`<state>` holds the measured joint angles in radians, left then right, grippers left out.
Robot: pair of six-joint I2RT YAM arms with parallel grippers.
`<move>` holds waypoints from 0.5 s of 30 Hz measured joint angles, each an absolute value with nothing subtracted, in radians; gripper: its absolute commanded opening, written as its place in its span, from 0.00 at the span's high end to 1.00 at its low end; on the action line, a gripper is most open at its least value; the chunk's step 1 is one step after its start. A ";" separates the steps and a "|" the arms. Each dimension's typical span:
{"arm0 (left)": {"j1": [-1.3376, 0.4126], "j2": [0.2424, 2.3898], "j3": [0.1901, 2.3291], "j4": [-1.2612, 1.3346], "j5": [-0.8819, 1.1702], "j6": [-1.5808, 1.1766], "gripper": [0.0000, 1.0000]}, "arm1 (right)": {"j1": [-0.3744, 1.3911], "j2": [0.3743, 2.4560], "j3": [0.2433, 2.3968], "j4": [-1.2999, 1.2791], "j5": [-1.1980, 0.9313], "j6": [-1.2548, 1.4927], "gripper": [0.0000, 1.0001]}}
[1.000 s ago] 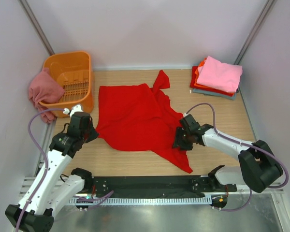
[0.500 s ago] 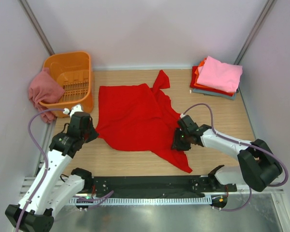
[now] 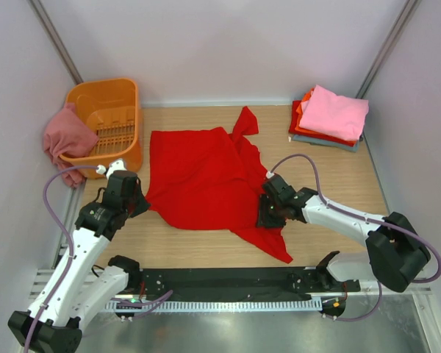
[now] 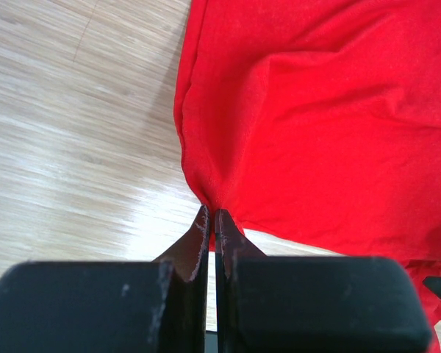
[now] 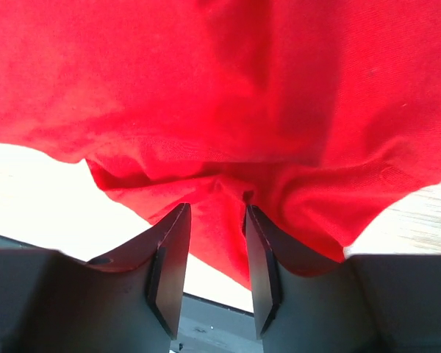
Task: Fold and stack the t-shirts
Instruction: Flatten the tshirt out
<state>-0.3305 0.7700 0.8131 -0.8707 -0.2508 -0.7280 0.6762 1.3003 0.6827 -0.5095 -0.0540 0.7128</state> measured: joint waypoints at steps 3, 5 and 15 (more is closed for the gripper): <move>-0.331 0.770 0.813 -0.871 -0.251 -0.728 1.00 | 0.686 1.300 0.683 -0.509 -0.054 0.714 0.62; -0.331 0.770 0.813 -0.871 -0.250 -0.728 1.00 | 0.688 1.303 0.683 -0.509 -0.054 0.714 0.63; -0.331 0.770 0.813 -0.871 -0.251 -0.728 1.00 | 0.689 1.312 0.676 -0.523 -0.005 0.711 0.72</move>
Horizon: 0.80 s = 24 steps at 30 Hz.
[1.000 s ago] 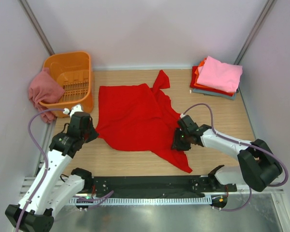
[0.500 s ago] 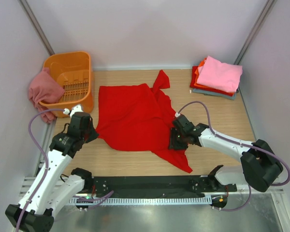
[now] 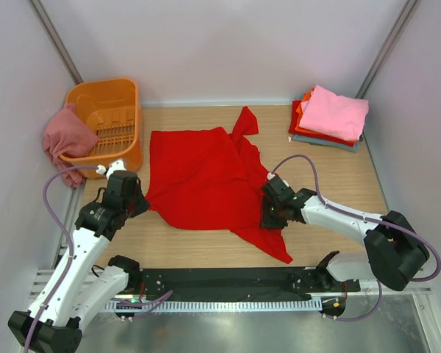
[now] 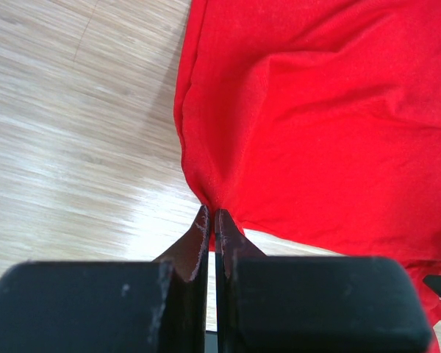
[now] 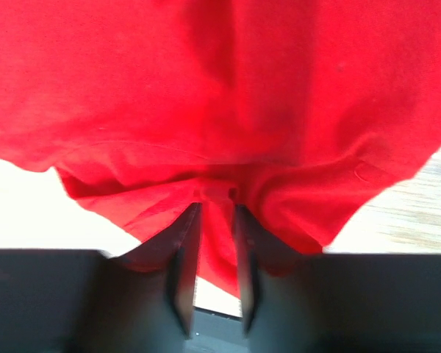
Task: Fold and stack the t-shirts
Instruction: Flatten the tshirt out
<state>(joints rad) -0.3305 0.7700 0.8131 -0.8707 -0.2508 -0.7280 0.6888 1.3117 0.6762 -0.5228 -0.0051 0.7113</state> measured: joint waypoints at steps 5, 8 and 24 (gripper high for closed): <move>-0.331 0.770 0.813 -0.871 -0.251 -0.728 1.00 | 0.690 1.314 0.659 -0.527 0.007 0.710 0.88; -0.331 0.770 0.813 -0.871 -0.251 -0.728 1.00 | 0.690 1.318 0.649 -0.524 0.006 0.710 0.99; -0.331 0.674 1.045 -0.959 -0.260 -0.662 1.00 | 0.691 1.060 1.129 -0.807 0.159 0.629 0.99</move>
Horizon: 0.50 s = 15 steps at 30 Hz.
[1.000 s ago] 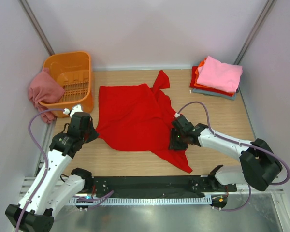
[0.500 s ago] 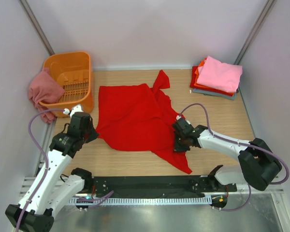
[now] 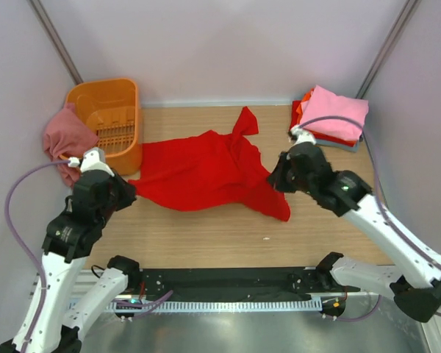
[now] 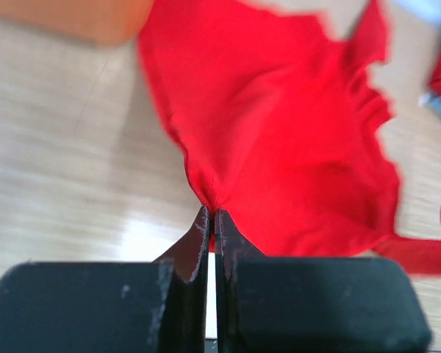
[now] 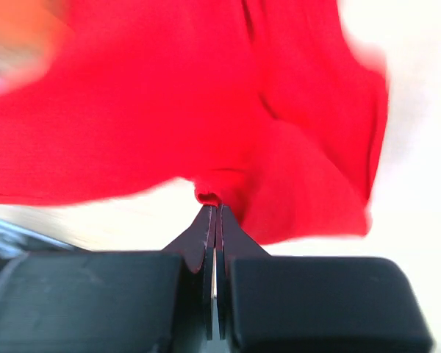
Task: Fold and stack the t-shirts
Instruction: Flatten the tshirt out
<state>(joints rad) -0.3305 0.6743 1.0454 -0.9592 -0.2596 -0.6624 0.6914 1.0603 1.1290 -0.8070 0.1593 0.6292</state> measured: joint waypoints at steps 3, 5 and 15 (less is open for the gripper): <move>-0.331 0.686 1.159 -0.969 -0.228 -0.625 1.00 | 0.692 0.974 1.315 -0.851 0.184 0.579 0.99; -0.331 0.699 1.224 -0.987 -0.196 -0.598 1.00 | 0.692 0.921 1.443 -0.892 0.193 0.544 0.99; -0.332 0.753 1.582 -1.004 0.023 -0.488 1.00 | 0.690 0.756 1.924 -1.017 0.155 0.368 0.99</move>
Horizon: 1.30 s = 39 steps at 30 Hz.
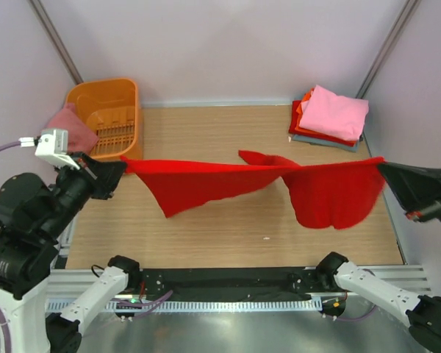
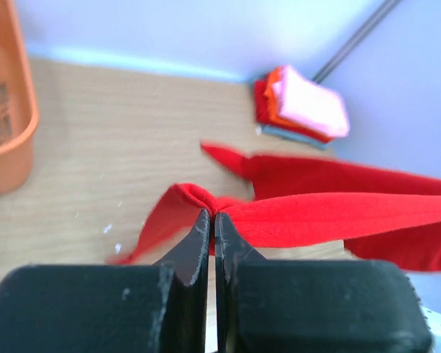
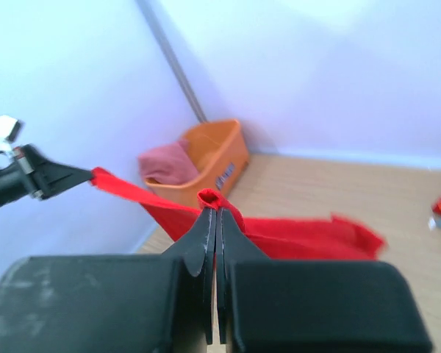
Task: Fold and stack the t-shirts
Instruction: Flatten the tshirt out
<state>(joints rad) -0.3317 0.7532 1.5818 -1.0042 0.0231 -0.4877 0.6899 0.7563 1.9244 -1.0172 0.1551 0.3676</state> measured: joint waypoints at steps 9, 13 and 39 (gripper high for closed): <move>-0.332 0.748 1.854 -0.978 0.156 -0.438 1.00 | 0.560 0.724 2.161 -1.000 -0.160 0.225 0.99; -0.332 0.751 1.956 -0.951 0.171 -0.430 1.00 | 0.494 0.767 2.257 -0.991 -0.204 0.158 0.99; -0.121 1.895 1.688 -0.851 -0.086 -0.613 0.09 | 0.334 2.488 2.283 -0.579 -0.031 0.038 0.00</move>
